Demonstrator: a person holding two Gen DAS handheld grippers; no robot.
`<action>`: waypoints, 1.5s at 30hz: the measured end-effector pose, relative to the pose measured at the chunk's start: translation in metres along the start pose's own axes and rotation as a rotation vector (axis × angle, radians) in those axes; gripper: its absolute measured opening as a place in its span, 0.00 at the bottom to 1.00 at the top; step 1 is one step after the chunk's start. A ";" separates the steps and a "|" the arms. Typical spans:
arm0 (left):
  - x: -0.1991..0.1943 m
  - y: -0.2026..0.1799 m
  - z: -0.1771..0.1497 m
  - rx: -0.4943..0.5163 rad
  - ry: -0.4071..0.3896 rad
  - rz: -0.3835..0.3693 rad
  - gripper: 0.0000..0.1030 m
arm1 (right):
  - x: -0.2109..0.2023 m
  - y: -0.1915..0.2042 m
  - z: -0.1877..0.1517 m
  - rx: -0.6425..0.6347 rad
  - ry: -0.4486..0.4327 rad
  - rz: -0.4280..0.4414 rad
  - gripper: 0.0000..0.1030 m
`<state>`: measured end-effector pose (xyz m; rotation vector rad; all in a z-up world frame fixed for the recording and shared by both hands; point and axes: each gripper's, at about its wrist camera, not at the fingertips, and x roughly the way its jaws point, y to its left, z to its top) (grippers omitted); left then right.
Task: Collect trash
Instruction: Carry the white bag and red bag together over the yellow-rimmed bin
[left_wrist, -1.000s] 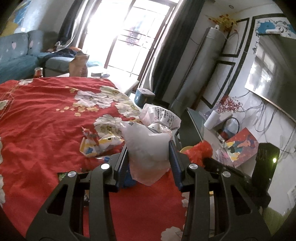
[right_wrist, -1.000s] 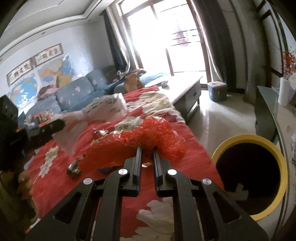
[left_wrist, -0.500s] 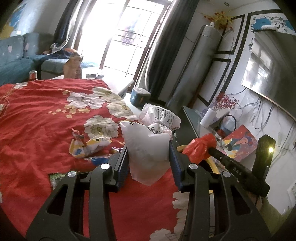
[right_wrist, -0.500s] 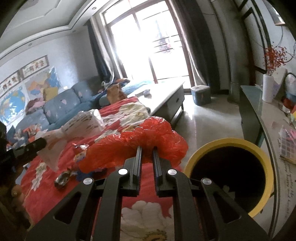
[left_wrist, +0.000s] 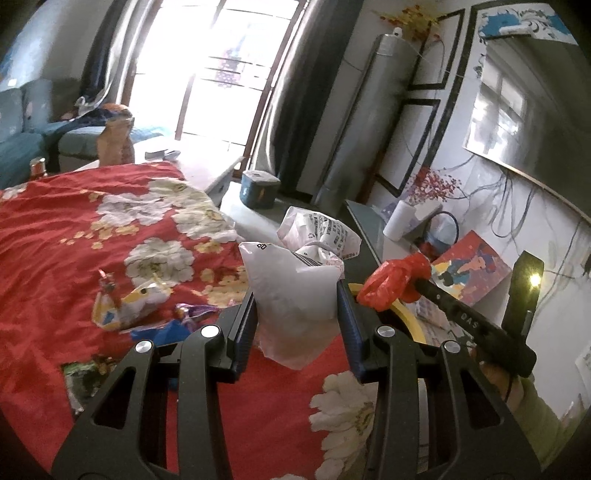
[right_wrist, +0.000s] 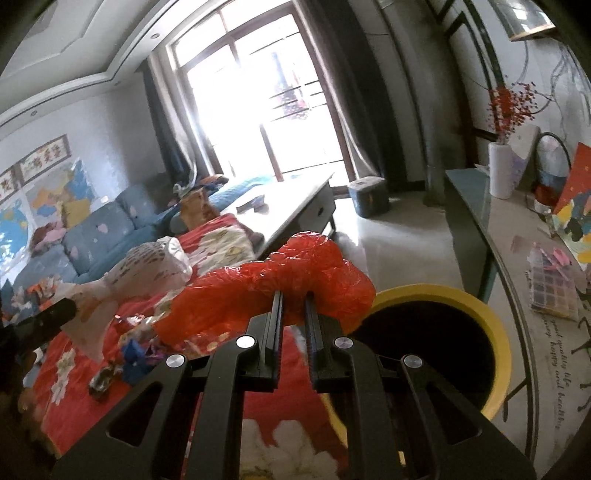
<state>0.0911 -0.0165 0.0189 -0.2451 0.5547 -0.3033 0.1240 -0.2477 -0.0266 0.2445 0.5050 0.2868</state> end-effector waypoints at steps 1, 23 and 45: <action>0.002 -0.003 0.000 0.005 0.002 -0.003 0.33 | 0.000 -0.004 0.001 0.006 -0.003 -0.007 0.11; 0.070 -0.069 -0.016 0.125 0.115 -0.076 0.33 | -0.004 -0.104 -0.004 0.178 -0.025 -0.178 0.11; 0.148 -0.116 -0.069 0.241 0.315 -0.107 0.33 | 0.029 -0.155 -0.034 0.275 0.070 -0.242 0.11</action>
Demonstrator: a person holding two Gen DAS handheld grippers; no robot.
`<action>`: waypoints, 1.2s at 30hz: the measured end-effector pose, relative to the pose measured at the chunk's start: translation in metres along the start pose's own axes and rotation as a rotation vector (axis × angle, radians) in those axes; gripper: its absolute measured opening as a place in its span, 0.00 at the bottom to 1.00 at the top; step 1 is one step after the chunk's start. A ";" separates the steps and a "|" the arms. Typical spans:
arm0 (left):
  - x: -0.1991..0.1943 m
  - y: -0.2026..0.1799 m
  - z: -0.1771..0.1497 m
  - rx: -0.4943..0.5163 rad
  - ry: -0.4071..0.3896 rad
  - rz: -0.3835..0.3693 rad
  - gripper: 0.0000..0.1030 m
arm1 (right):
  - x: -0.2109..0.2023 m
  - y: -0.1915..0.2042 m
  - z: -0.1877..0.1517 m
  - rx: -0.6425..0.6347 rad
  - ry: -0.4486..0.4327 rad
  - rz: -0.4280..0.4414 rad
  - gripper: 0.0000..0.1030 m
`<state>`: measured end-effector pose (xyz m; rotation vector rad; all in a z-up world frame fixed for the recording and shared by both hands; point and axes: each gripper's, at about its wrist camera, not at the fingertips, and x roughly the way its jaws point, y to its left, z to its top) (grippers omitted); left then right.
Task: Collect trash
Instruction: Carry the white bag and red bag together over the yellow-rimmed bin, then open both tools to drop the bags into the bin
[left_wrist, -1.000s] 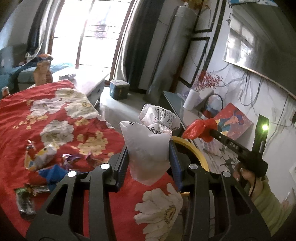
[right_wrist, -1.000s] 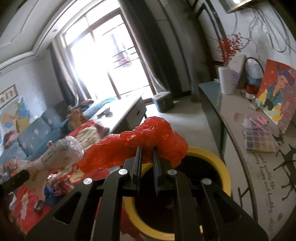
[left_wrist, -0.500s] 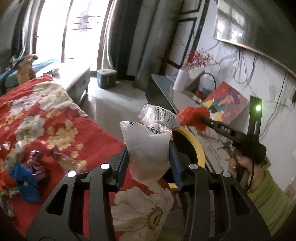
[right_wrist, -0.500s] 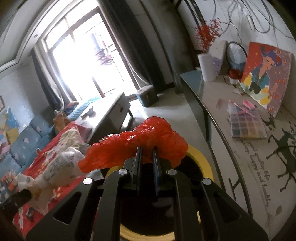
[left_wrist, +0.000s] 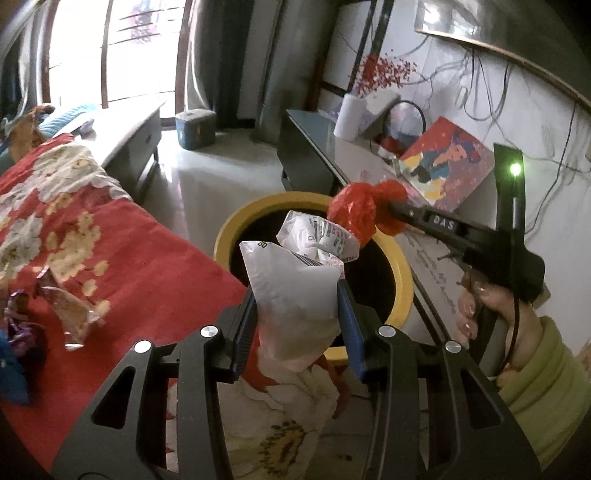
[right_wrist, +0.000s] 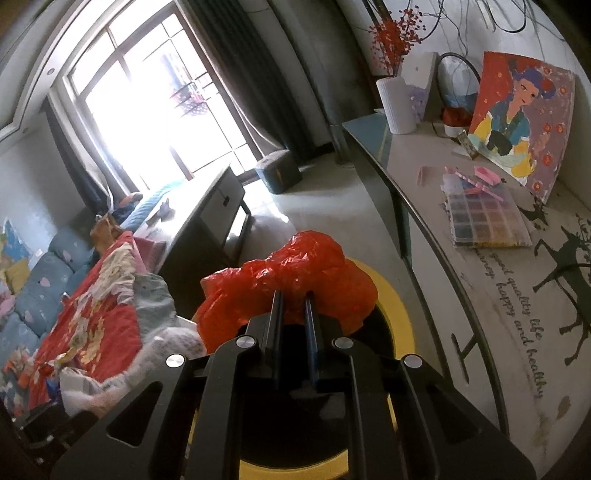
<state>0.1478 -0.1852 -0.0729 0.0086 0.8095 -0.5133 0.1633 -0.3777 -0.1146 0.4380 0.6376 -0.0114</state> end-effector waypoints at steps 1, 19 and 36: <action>0.003 -0.001 0.000 0.004 0.008 -0.003 0.33 | 0.001 -0.001 0.000 0.002 0.002 0.001 0.11; 0.000 0.004 0.005 -0.037 -0.022 -0.028 0.69 | 0.005 0.010 -0.002 -0.043 0.030 0.005 0.38; -0.045 0.022 0.005 -0.090 -0.132 0.031 0.89 | -0.019 0.046 0.002 -0.109 -0.019 0.046 0.60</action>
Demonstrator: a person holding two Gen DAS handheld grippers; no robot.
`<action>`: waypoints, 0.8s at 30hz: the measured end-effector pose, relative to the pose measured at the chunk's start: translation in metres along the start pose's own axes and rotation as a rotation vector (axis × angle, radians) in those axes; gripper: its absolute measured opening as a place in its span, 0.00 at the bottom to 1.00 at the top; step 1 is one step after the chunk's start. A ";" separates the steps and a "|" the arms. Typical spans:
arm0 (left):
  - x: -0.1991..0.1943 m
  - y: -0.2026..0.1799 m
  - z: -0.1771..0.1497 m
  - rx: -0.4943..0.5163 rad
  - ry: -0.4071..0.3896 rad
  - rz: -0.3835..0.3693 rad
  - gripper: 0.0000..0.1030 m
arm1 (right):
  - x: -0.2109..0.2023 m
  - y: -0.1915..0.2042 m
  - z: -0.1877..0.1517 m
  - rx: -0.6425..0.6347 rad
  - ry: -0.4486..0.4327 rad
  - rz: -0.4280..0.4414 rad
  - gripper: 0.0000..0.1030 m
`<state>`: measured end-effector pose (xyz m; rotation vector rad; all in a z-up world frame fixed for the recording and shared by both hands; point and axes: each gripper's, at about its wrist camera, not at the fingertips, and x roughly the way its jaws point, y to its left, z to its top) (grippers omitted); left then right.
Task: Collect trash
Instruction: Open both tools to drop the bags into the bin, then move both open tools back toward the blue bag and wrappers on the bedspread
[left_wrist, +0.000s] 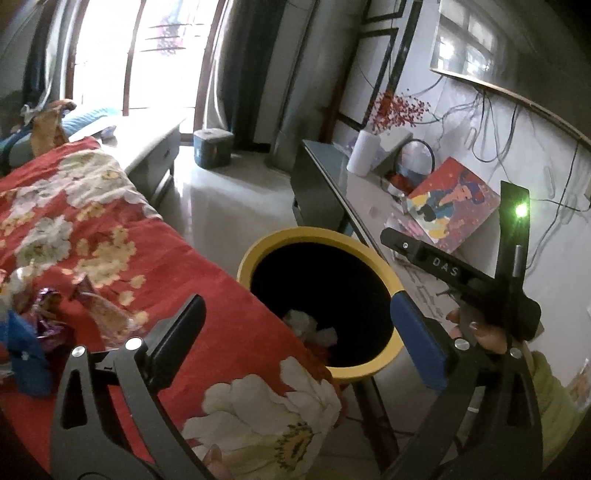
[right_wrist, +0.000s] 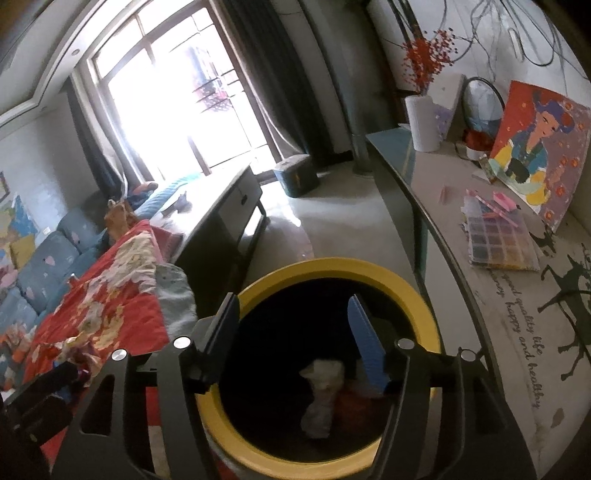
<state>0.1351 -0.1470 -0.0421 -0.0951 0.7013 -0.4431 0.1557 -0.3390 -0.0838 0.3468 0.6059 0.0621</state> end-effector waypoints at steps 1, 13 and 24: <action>-0.004 0.002 0.000 -0.001 -0.008 0.007 0.89 | -0.001 0.003 0.000 -0.004 -0.001 0.005 0.60; -0.032 0.018 0.002 -0.030 -0.072 0.060 0.89 | -0.018 0.038 0.001 -0.059 -0.025 0.055 0.72; -0.062 0.043 0.001 -0.066 -0.130 0.130 0.89 | -0.029 0.076 -0.003 -0.123 -0.030 0.111 0.75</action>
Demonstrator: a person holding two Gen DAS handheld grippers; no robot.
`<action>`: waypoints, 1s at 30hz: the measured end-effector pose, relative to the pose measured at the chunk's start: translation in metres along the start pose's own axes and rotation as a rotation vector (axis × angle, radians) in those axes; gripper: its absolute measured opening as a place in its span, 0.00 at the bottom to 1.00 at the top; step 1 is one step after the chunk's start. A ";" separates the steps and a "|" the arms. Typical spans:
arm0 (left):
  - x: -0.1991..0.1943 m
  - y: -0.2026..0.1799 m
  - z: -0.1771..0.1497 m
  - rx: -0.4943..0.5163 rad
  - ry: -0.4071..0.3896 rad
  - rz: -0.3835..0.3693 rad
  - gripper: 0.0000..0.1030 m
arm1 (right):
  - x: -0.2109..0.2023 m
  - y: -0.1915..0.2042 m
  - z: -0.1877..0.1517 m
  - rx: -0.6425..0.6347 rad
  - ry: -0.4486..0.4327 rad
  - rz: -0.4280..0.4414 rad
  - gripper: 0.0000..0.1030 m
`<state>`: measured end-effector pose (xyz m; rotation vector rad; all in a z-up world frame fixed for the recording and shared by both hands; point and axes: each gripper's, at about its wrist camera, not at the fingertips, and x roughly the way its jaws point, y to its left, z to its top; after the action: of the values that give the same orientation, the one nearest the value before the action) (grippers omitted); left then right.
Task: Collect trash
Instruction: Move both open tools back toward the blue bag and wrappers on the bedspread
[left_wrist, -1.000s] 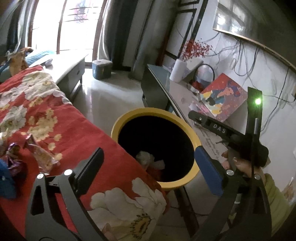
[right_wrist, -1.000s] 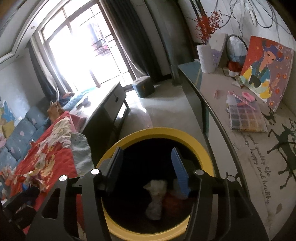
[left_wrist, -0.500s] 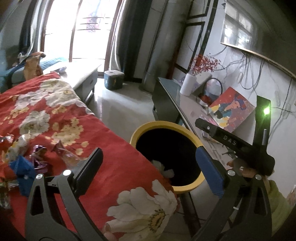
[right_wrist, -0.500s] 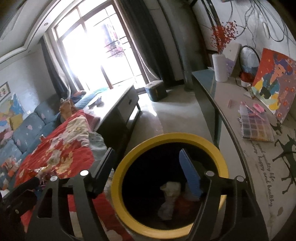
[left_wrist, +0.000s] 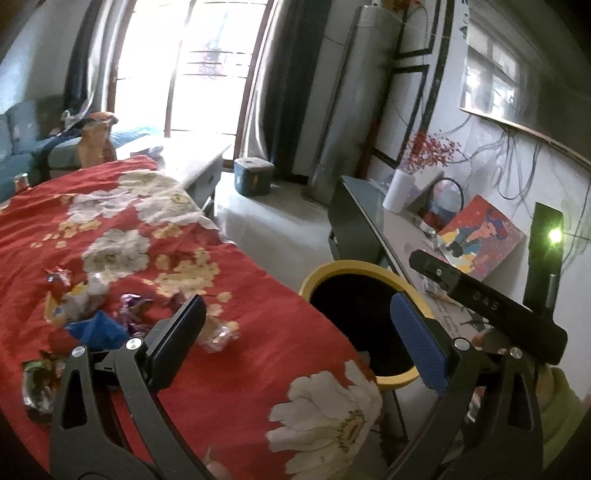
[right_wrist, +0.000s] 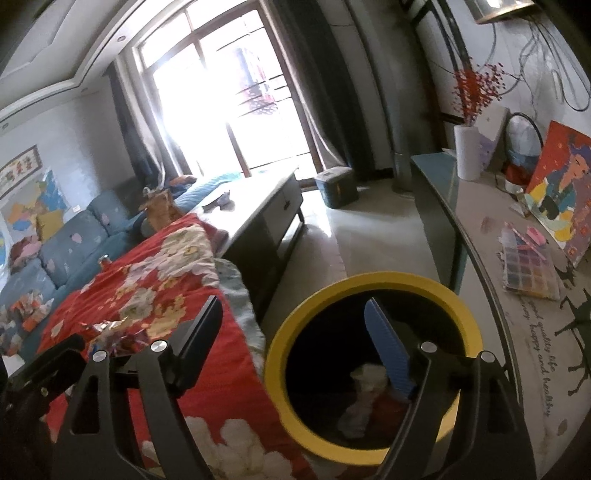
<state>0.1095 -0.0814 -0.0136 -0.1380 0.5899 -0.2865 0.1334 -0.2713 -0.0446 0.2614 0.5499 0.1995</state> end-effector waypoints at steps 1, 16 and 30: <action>-0.002 0.002 0.000 -0.003 -0.004 0.005 0.89 | 0.000 0.004 0.000 -0.006 0.000 0.005 0.75; -0.037 0.051 0.003 -0.096 -0.075 0.083 0.89 | -0.001 0.060 -0.009 -0.105 0.012 0.081 0.76; -0.057 0.092 0.001 -0.176 -0.104 0.153 0.89 | 0.003 0.105 -0.028 -0.185 0.059 0.151 0.76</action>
<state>0.0860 0.0238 -0.0018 -0.2746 0.5189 -0.0785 0.1081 -0.1660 -0.0382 0.1174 0.5666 0.4034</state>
